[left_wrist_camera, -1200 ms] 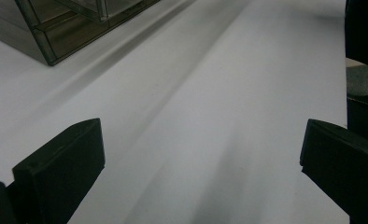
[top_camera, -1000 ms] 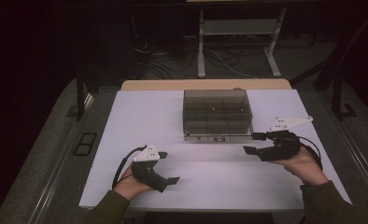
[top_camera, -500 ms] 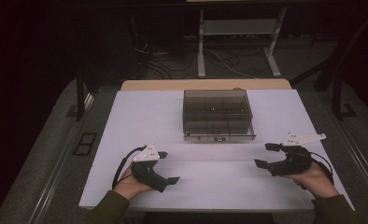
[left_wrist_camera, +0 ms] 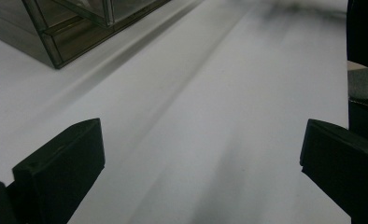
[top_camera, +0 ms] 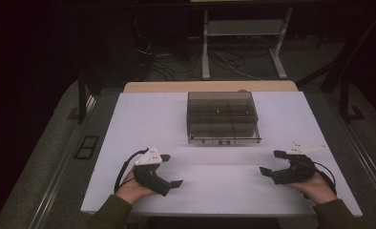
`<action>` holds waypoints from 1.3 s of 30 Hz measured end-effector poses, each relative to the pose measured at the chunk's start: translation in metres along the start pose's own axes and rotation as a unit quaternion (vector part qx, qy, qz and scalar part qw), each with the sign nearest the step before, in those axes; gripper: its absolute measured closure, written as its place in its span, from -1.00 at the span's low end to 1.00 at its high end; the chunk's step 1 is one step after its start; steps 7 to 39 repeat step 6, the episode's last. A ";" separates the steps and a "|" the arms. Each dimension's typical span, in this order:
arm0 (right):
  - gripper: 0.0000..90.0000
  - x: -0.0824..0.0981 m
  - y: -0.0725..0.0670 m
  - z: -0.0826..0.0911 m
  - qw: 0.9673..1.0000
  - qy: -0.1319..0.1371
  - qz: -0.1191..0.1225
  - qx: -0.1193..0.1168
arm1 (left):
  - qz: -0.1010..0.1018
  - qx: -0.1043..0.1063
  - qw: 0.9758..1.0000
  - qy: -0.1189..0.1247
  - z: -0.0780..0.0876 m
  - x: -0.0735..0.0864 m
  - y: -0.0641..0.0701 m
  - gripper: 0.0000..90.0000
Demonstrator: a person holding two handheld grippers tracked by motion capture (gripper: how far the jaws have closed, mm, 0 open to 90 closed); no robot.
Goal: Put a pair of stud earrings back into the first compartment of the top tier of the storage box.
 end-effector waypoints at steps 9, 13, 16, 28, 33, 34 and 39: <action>-0.77 0.000 0.000 0.001 1.000 0.003 -0.001 -0.004 | -0.002 -0.001 1.000 -0.002 0.000 0.000 -0.001 -1.00; -0.77 0.000 0.000 0.001 1.000 0.003 -0.001 -0.004 | -0.002 -0.001 1.000 -0.002 0.000 0.000 -0.001 -1.00; -0.77 0.000 0.000 0.001 1.000 0.003 -0.001 -0.004 | -0.002 -0.001 1.000 -0.002 0.000 0.000 -0.001 -1.00; -0.77 0.000 0.000 0.001 1.000 0.003 -0.001 -0.004 | -0.002 -0.001 1.000 -0.002 0.000 0.000 -0.001 -1.00; -0.77 0.000 0.000 0.001 1.000 0.003 -0.001 -0.004 | -0.002 -0.001 1.000 -0.002 0.000 0.000 -0.001 -1.00; -0.77 0.000 0.000 0.001 1.000 0.003 -0.001 -0.004 | -0.002 -0.001 1.000 -0.002 0.000 0.000 -0.001 -1.00; -0.77 0.000 0.000 0.001 1.000 0.003 -0.001 -0.004 | -0.002 -0.001 1.000 -0.002 0.000 0.000 -0.001 -1.00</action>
Point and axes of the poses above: each handheld gripper's, and its own axes: z roughly backward along the jaws, x roughly out of its underside, y roughly to its right, the point moved 3 cm from there along -z, roughly forward along the jaws, and after that the axes turned 13 degrees about -x, right-handed, at the moved point
